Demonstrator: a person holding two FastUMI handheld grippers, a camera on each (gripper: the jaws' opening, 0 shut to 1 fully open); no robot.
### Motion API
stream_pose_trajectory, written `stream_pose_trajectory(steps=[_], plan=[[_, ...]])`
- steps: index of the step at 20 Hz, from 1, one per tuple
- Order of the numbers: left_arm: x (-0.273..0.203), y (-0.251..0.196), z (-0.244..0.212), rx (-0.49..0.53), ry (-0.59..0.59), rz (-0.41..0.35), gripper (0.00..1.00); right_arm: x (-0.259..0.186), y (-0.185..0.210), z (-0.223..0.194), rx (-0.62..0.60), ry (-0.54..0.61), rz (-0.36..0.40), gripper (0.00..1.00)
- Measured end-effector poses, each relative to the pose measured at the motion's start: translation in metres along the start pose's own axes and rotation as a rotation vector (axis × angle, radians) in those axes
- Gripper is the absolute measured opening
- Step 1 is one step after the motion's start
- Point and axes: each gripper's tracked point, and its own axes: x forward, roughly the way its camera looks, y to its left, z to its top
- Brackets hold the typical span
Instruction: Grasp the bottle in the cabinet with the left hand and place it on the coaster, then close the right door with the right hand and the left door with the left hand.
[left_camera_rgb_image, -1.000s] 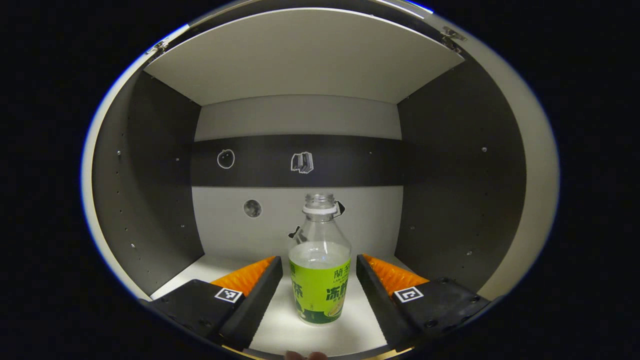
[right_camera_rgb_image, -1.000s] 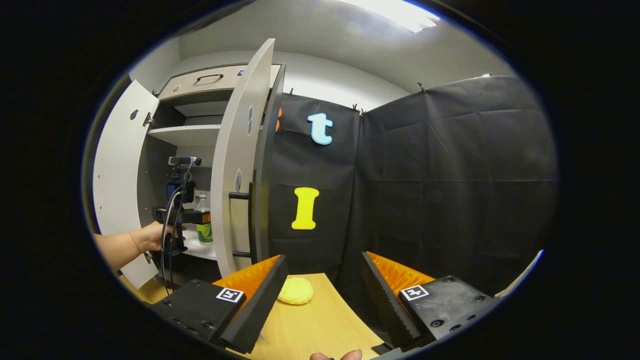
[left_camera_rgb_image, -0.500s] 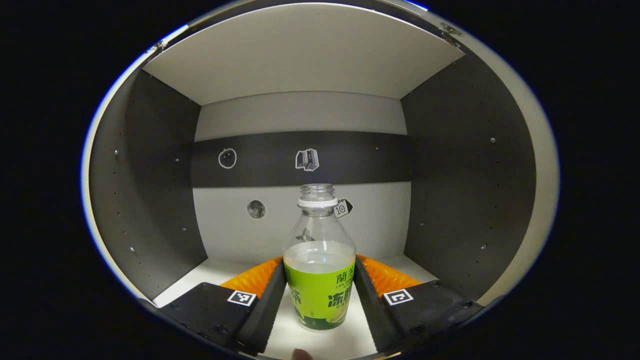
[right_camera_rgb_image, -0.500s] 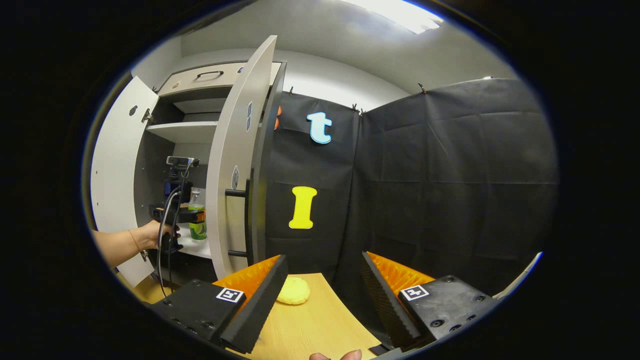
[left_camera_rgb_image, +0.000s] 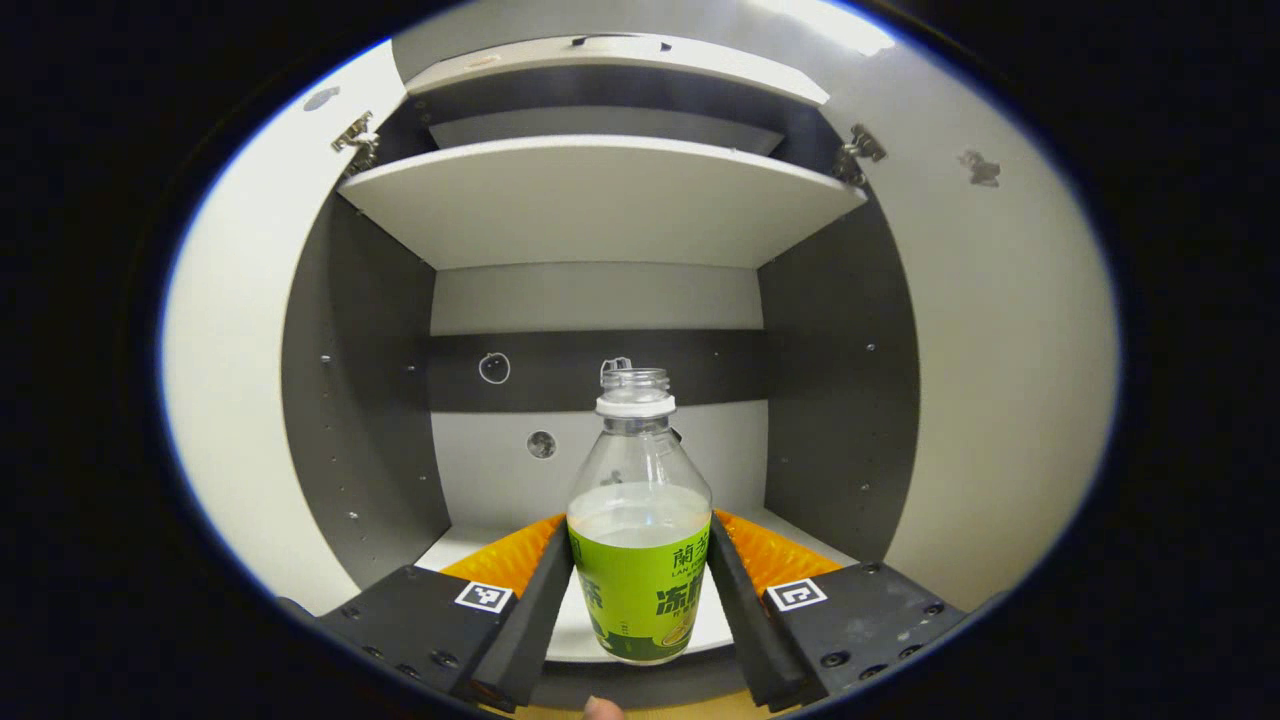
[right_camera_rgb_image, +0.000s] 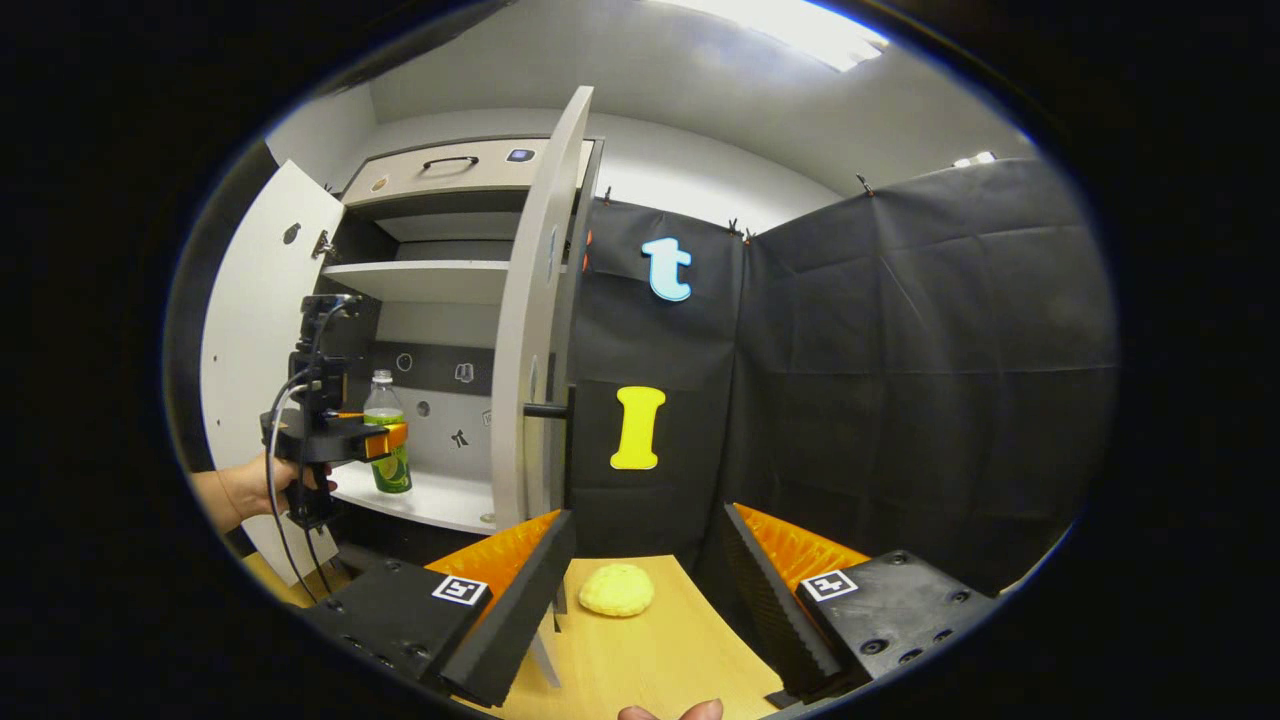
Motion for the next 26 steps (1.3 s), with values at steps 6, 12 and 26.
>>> stream_pose_trajectory(steps=[6,12,26], plan=[[-0.085,0.010,-0.001,-0.005,-0.033,-0.023,0.77,-0.005,0.026,0.009,-0.006,-0.023,0.021,0.97],[-0.155,0.000,-0.046,-0.032,-0.032,-0.038,0.77,-0.015,0.053,0.010,-0.012,-0.025,0.052,0.97],[-0.259,-0.048,-0.203,-0.040,0.060,-0.047,0.77,-0.029,0.086,0.022,-0.048,-0.072,0.077,0.97]])
